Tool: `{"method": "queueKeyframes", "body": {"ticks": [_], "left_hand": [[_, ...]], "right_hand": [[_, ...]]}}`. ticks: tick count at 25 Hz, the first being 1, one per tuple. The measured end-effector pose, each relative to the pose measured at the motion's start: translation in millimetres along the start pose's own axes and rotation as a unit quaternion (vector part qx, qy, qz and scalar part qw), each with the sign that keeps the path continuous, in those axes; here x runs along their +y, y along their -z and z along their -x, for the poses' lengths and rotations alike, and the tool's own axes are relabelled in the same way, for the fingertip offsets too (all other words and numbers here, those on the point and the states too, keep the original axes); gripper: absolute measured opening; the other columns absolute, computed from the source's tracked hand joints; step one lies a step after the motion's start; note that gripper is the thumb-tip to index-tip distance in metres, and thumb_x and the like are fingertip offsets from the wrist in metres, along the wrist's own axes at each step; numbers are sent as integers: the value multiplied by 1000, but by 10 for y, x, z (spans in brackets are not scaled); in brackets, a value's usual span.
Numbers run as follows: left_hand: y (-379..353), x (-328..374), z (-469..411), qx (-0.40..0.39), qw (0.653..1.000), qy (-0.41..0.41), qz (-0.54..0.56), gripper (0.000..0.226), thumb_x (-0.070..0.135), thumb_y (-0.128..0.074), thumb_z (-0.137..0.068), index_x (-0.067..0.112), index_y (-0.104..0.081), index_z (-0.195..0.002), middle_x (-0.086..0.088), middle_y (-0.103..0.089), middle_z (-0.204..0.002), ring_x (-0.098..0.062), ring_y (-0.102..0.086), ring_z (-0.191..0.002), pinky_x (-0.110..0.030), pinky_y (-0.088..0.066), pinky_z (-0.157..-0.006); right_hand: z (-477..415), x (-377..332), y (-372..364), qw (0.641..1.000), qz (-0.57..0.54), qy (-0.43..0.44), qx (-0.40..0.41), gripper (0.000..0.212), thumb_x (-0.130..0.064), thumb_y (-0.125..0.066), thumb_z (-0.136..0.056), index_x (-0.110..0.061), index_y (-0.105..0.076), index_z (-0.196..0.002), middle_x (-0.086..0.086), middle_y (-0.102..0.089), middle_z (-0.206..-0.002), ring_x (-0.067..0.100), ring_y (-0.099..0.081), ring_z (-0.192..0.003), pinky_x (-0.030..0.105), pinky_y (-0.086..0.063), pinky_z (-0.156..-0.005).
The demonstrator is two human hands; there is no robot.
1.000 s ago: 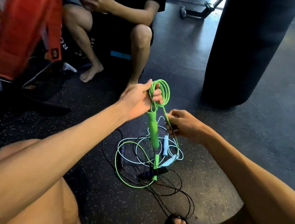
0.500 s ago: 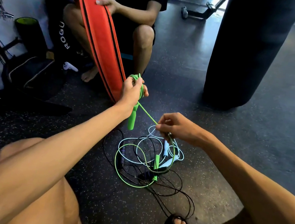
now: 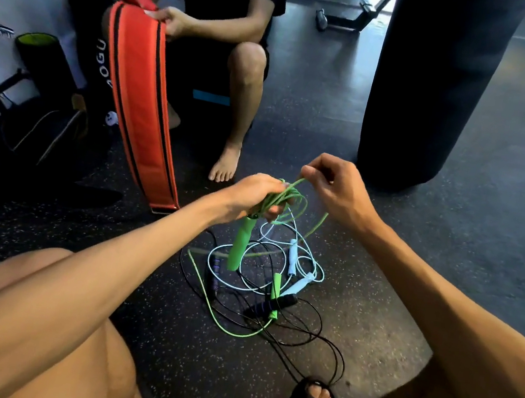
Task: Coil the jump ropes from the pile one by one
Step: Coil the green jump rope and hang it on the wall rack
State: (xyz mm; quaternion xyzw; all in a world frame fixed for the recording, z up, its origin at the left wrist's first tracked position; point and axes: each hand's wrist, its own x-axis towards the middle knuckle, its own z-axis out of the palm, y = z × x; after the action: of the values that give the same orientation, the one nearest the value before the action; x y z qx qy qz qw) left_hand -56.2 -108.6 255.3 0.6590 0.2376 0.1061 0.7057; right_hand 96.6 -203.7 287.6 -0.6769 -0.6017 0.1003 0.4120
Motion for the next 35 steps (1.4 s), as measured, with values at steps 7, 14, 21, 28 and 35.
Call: {"method": "queueKeyframes", "body": {"ticks": [7,14,21,28,35], "left_hand": [[-50,141,93,-100,992,33,64,49,37,-29,-103,6,-54,-74,5,-25,-42,-11,-14,-41,-25,-21,-48],[3,214,60,-66,950,-37,303,36,30,-26,-104,9,-47,-85,5,-31,-52,-11,-28,-46,-27,-35,-58],[206,212,-87,189,891,-107,399,34,24,-25,-107,10,-42,-81,-3,-38,-61,-15,-40,-52,-30,-40,-65],[311,-37,-177,371,919,-132,-22,30,23,-41,-102,10,-51,-77,-10,-60,-57,-14,-57,-44,-28,-44,-52],[155,-83,-136,223,952,-99,-183,28,24,-51,-98,9,-56,-75,-8,-64,-55,-18,-60,-43,-23,-48,-50]], "right_hand": [[8,138,30,986,-145,-78,-14,25,-26,-62,-95,-10,-53,-77,8,-45,-61,13,-36,-55,25,-30,-48],[77,181,-146,940,-226,-232,-110,6,-10,-49,-100,-5,-47,-96,12,-51,-69,16,-52,-51,31,-57,-48],[258,153,-158,907,-192,-256,-276,11,-9,-53,-99,0,-49,-100,23,-58,-76,26,-64,-55,40,-58,-57],[205,22,-178,954,-99,-103,-264,11,-12,-60,-96,-3,-61,-90,9,-59,-66,12,-51,-50,23,-43,-48],[99,-6,-97,992,36,39,-117,19,-16,-57,-96,-15,-69,-81,-3,-55,-59,6,-43,-50,22,-35,-51]]}}
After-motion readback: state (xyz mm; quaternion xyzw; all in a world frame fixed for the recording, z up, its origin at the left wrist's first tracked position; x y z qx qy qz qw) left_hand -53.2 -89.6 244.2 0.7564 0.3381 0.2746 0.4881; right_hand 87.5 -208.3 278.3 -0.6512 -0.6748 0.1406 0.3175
